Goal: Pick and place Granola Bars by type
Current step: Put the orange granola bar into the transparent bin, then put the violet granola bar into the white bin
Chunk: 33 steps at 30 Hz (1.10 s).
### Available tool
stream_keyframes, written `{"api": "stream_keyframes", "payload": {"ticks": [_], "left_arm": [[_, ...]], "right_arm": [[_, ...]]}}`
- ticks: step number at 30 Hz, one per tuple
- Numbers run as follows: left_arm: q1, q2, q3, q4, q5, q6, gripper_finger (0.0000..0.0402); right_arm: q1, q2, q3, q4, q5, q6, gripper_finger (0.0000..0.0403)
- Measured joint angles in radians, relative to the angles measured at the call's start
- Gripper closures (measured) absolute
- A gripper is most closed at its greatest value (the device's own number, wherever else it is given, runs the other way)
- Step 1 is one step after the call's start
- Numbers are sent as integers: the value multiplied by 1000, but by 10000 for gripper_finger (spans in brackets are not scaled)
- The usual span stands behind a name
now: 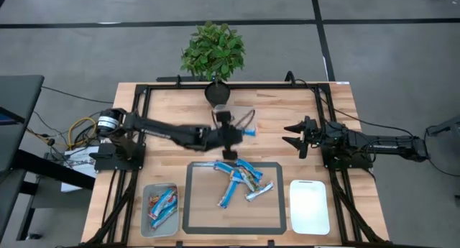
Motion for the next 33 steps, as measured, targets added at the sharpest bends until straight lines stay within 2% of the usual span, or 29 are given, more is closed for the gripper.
{"api": "stream_keyframes", "payload": {"ticks": [5,10,12,17,27,33], "left_arm": [[115,0,0,-15,113,-6,368],[185,0,0,-75,262,-103,368],[198,0,0,-90,290,-147,368],[207,0,-15,-101,297,-194,346],[209,1,-48,-77,261,-209,231],[165,1,-48,-74,255,-172,208]], "right_arm": [[0,0,0,0,0,0,163],[0,0,0,0,0,0,163],[0,0,0,0,0,0,163],[0,0,0,0,0,0,163],[0,0,0,0,0,0,163],[0,0,0,0,0,0,163]]}}
